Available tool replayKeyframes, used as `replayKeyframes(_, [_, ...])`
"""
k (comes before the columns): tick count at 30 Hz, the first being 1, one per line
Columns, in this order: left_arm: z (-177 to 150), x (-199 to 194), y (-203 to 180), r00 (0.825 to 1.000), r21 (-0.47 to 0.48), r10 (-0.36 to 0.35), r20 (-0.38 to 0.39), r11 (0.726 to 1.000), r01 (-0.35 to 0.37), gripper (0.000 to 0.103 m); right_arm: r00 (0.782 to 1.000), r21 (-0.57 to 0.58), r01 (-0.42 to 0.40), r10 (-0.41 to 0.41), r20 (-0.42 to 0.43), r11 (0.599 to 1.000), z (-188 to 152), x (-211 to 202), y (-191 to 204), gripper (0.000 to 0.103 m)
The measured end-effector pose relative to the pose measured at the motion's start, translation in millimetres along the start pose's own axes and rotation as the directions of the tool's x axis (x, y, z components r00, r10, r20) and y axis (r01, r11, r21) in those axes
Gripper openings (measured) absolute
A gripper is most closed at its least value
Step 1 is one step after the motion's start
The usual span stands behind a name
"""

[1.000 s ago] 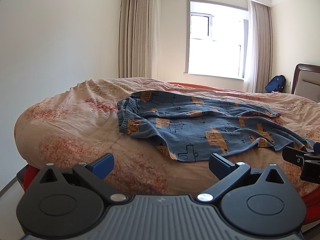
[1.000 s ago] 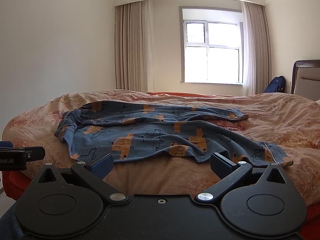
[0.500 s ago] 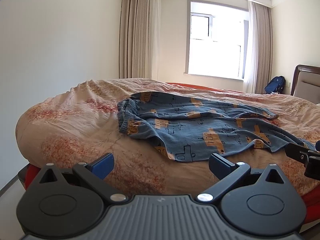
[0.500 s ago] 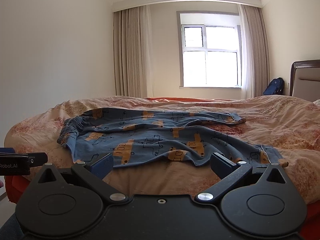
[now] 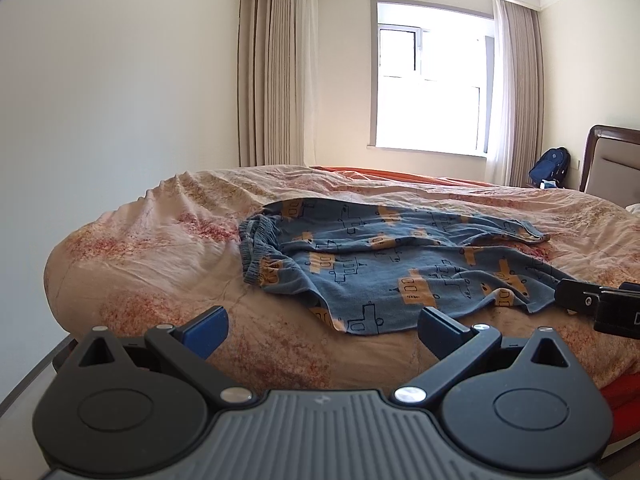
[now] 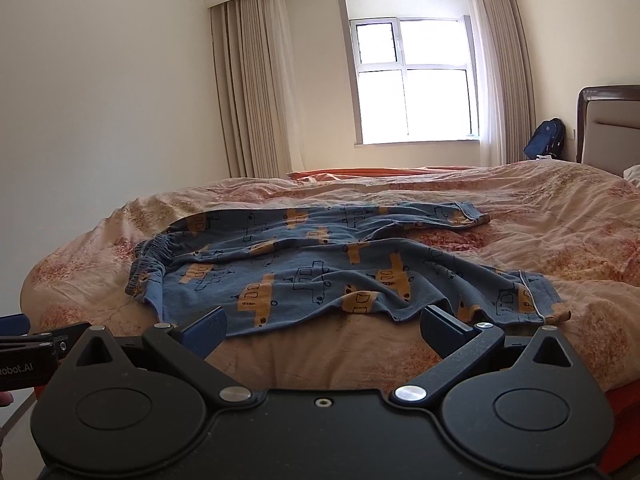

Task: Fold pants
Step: 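Reach both grippers to the pants waistband and close on its edge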

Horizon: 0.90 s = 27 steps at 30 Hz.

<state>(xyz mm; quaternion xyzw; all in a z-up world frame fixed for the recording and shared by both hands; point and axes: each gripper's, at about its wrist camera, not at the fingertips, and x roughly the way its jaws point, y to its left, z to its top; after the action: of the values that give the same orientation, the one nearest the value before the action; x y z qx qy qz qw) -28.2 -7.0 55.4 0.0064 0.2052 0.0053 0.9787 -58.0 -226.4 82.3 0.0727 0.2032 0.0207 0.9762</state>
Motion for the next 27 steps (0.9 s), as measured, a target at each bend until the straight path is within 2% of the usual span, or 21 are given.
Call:
replayKeyframes(3, [11, -5, 2, 0.999, 0.011, 0.019, 0.031, 1.000, -0.019, 0.103, 1.000, 0.003, -0.026, 0.026, 0.017, 1.000, 10, -6, 1, 0.103])
replayKeyframes(6, [19, -1, 5, 0.999, 0.012, 0.035, 0.030, 0.999, -0.035, 0.103, 0.999, 0.001, -0.040, 0.040, 0.025, 0.999, 19, -7, 2, 0.103])
replayKeyframes(11, [32, 20, 12, 0.998, 0.000, 0.056, -0.014, 0.998, -0.056, 0.103, 0.999, -0.014, -0.035, 0.035, 0.024, 0.999, 31, 2, 2, 0.103])
replayKeyframes(16, [50, 45, 21, 0.997, 0.000, 0.053, -0.056, 0.999, -0.053, 0.103, 0.999, 0.004, -0.035, 0.035, -0.013, 0.999, 44, 24, -4, 0.103])
replayKeyframes(21, [67, 97, 32, 0.993, 0.036, 0.084, -0.079, 0.996, -0.082, 0.103, 0.998, -0.036, -0.067, 0.068, 0.019, 0.997, 59, 55, -6, 0.103])
replayKeyframes(24, [74, 137, 42, 0.994, 0.051, 0.085, -0.074, 0.995, -0.081, 0.103, 0.992, -0.104, -0.121, 0.125, 0.028, 0.987, 69, 85, -9, 0.103])
replayKeyframes(27, [82, 176, 51, 0.994, 0.083, 0.087, -0.063, 0.993, -0.081, 0.103, 0.977, -0.218, -0.204, 0.211, 0.009, 0.954, 77, 118, -13, 0.103])
